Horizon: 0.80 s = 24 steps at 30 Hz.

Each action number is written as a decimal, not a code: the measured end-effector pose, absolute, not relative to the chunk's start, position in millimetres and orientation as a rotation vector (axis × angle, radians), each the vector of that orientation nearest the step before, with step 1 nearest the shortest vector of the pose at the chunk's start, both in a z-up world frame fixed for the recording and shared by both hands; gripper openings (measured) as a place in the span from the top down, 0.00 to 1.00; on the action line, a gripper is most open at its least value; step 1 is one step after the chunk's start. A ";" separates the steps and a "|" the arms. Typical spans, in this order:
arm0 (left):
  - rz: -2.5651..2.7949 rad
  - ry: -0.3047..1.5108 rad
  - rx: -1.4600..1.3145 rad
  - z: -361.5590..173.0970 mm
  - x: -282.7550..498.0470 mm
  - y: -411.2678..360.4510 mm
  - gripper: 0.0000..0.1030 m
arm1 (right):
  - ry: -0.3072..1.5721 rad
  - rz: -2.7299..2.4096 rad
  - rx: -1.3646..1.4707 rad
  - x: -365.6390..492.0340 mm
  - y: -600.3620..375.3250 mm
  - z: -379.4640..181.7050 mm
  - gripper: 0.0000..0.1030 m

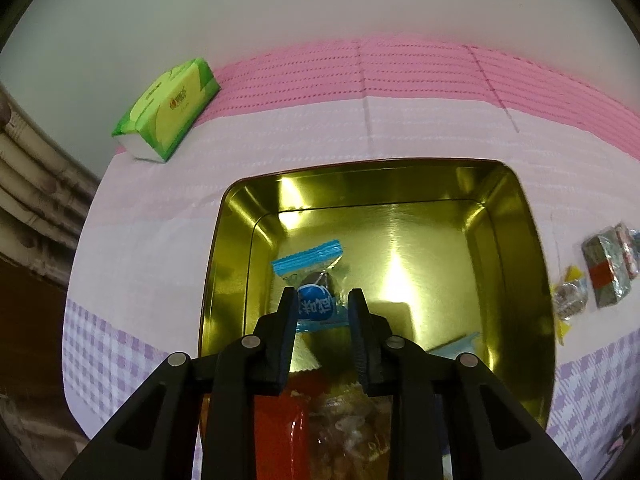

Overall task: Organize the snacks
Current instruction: 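Carry the blue candy into the tin with the left gripper and release, then carry the yellow bag into the tin with the right gripper and release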

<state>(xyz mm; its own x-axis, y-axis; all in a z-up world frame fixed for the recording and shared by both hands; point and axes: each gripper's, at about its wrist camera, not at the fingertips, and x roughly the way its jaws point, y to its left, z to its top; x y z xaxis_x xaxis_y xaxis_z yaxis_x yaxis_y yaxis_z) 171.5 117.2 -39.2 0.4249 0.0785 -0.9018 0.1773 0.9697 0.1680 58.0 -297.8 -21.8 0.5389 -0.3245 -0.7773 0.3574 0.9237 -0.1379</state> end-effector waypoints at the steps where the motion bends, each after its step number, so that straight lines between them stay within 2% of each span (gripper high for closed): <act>1: -0.066 1.128 0.256 -37.2 170.0 116.7 0.74 | 0.916 -0.405 0.039 57.9 -298.0 -21.7 0.59; 12: -0.064 1.024 0.213 -5.2 127.1 128.7 0.71 | 0.915 -0.401 0.048 58.4 -308.0 -20.7 0.58; 18: -0.016 0.939 0.190 14.0 95.4 147.7 0.60 | 0.925 -0.397 0.050 56.7 -311.5 -18.5 0.57; 20: 0.005 0.926 0.174 17.2 87.7 155.5 0.53 | 0.944 -0.397 0.057 58.7 -313.6 -16.8 0.57; 24: 0.027 0.927 0.150 20.1 74.0 169.6 0.52 | 0.978 -0.399 0.065 62.7 -316.3 -14.8 0.57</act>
<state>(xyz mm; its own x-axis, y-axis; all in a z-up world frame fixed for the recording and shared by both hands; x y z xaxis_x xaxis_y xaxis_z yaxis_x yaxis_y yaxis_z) 74.0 169.6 20.1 0.6004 0.0873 -0.7949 0.0418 0.9892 0.1403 62.7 -316.3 -14.8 0.4924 -0.2994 -0.8172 0.3576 0.9257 -0.1237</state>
